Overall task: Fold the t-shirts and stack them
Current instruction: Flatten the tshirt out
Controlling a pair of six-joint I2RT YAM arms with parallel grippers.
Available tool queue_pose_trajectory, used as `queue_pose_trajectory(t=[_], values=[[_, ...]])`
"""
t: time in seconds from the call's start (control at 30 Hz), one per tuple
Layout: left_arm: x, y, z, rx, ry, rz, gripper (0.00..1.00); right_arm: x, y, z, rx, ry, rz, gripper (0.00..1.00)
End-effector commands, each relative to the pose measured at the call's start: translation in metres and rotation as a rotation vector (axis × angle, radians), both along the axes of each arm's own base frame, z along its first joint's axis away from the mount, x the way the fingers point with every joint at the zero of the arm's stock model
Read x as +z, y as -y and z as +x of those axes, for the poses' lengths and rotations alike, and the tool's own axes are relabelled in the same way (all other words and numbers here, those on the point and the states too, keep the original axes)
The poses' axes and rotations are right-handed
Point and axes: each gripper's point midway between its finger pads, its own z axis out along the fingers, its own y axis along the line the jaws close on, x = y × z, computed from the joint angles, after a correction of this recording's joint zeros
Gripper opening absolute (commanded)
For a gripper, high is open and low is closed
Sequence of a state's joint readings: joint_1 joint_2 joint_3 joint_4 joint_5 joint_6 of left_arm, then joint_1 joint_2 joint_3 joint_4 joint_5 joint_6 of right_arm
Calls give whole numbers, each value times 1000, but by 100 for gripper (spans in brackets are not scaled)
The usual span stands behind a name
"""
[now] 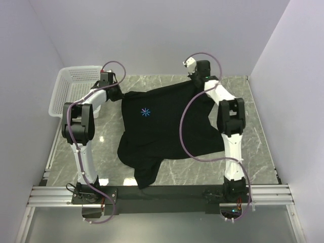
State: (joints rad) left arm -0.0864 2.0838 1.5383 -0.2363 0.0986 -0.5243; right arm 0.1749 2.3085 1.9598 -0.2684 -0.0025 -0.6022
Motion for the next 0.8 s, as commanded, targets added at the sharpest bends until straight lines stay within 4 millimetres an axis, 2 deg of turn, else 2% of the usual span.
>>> queue_pose_trajectory(t=[0.0,0.03,0.07,0.1,0.13,0.17,0.2,0.23,0.27,0.3,0.33,0.37,0.4,0.43,0.53,0.57,0.63,0.67,0.73,0.77], values=[[46,-9,29,68,128,0,1,60,13,52,-206,292,-46,18],[48,-9,31,71,133,1,1,51,18,56,-248,293,-63,33],[48,-10,33,75,133,3,0,68,18,62,-255,317,-53,56],[55,-10,38,81,148,1,0,68,17,63,-254,319,-48,66],[58,-10,40,81,153,-2,0,80,16,64,-249,347,-34,72],[60,-10,41,84,160,-2,0,77,22,61,-250,337,-33,79],[65,-9,43,83,173,-9,1,81,25,59,-248,337,-22,81],[69,-9,44,80,181,-12,5,97,29,54,-248,354,-9,82],[71,-8,45,79,183,-13,12,92,34,50,-227,315,2,84],[74,-8,45,76,190,-17,21,93,39,45,-217,291,13,85],[82,-6,44,69,203,-23,38,94,41,33,-194,238,24,85],[88,-6,45,68,223,-26,46,87,28,24,-87,170,73,85],[88,-2,43,49,223,-39,52,81,34,14,-11,110,92,85],[98,0,41,33,243,-46,60,73,30,-7,55,16,116,84],[111,7,34,-11,260,-61,68,31,18,-52,214,-191,153,82],[112,6,32,-19,261,-56,68,26,15,-58,247,-223,146,78],[114,8,24,-30,249,-58,69,6,12,-71,263,-308,155,77],[121,7,19,-29,256,-55,69,1,13,-73,257,-320,152,76],[119,5,9,-29,231,-50,70,-7,14,-73,235,-328,138,76],[128,7,2,-42,243,-54,70,-13,15,-74,229,-338,123,76]])
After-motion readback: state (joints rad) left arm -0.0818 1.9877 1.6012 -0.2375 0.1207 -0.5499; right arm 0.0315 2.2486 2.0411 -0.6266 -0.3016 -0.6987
